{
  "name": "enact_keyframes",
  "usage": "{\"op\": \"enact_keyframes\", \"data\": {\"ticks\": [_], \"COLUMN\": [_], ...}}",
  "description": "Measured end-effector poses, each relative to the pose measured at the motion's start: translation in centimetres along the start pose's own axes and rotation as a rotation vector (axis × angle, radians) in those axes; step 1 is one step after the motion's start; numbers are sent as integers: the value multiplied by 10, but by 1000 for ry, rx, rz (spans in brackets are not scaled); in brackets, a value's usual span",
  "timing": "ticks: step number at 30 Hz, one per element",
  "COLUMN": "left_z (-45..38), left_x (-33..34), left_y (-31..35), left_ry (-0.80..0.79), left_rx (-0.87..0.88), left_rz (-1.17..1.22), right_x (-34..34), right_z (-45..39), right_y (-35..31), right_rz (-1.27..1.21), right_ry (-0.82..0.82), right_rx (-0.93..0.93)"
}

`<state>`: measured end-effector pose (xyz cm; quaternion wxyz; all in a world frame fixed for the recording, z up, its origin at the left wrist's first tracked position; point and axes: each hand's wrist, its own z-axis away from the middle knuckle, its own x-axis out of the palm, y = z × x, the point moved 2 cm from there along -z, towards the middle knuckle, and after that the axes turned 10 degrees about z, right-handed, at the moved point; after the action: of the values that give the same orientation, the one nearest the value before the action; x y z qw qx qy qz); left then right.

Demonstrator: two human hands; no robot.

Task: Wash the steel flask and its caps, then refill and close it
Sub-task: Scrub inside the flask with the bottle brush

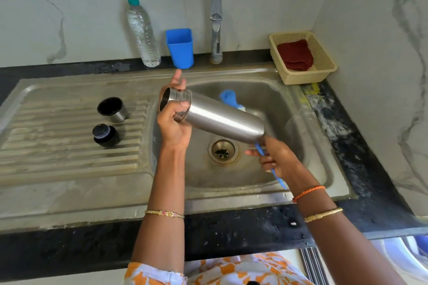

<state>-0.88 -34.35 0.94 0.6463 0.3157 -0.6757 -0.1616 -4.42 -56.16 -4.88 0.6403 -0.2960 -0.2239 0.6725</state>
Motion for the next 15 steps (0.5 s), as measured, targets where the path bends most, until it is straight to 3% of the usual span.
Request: {"op": "enact_keyframes", "data": {"ticks": [4,8,10,12,15], "left_z": [-1,0,-2,-4,-3], "left_x": [3,-5,-11,-9,-8], "left_y": [3,1,1,0,-18], "left_ry": [-149,-248,-208,-23,536], "left_rx": [14,-20,-28,-59,-155], "left_rz": [-26,-22,-22,-13,-64], "right_x": [4,7,9,13,18], "right_z": [3,1,1,-1,-4], "right_y": [-11,-13,-12,-12,-15], "right_rz": [-217,-214,-260,-296,-357], "right_ry": [-222,-237,-222,-190,-70], "right_rx": [1,-32,-68,-98,-164]}}
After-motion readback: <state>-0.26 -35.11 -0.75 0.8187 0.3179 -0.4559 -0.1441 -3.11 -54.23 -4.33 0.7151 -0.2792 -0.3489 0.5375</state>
